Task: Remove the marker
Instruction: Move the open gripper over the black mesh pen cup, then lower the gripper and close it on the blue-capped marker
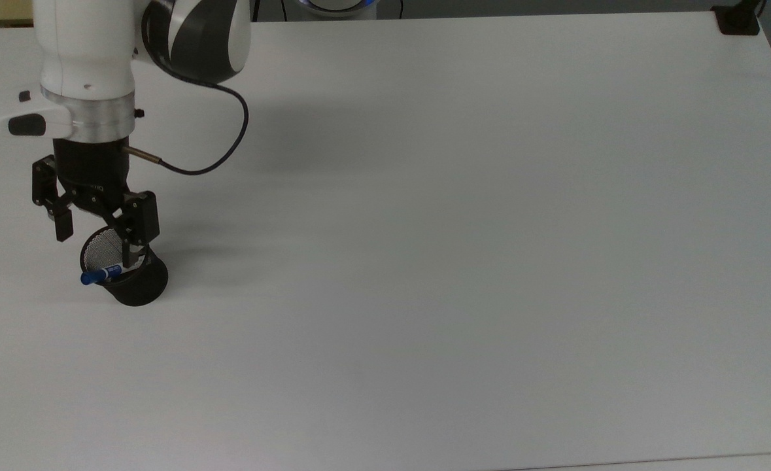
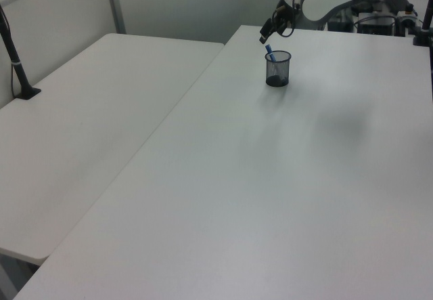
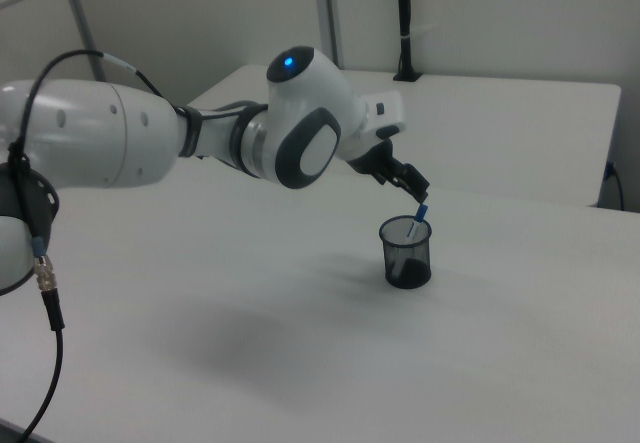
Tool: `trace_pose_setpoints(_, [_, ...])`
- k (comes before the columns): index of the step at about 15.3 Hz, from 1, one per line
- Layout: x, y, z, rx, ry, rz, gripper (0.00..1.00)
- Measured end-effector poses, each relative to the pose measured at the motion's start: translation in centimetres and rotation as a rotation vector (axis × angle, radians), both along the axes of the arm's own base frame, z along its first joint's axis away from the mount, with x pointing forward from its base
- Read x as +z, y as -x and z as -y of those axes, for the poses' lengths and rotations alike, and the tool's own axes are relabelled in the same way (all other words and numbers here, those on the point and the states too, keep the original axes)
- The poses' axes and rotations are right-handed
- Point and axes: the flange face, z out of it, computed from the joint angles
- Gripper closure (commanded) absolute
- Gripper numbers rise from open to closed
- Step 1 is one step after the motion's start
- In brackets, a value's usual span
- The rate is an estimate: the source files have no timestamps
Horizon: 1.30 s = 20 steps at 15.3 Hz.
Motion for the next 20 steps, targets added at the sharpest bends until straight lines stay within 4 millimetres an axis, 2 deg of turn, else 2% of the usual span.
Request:
trace_pose_setpoints(4, [-2.2,-0.4,0.7,-0.004,0.007,0.020,0.09])
trace_pose_setpoints(8, [-4.1,-0.9,1.1,0.000,0.024,0.051,0.27])
trace_pose_setpoints(9, [-4.6,-0.9,1.2,0.003,0.030,0.048,0.34])
trace_pose_setpoints(12, [-5.3,-1.0,1.3,0.008,0.041,0.040,0.63])
trace_pose_setpoints(14, [-5.4,-1.0,1.4,0.008,0.042,0.038,0.76])
trace_pose_setpoints(18, [-5.3,-1.0,1.6,0.007,0.045,0.041,0.90])
trace_pose_setpoints(20, [-5.1,-1.0,1.9,0.003,0.047,0.043,0.90])
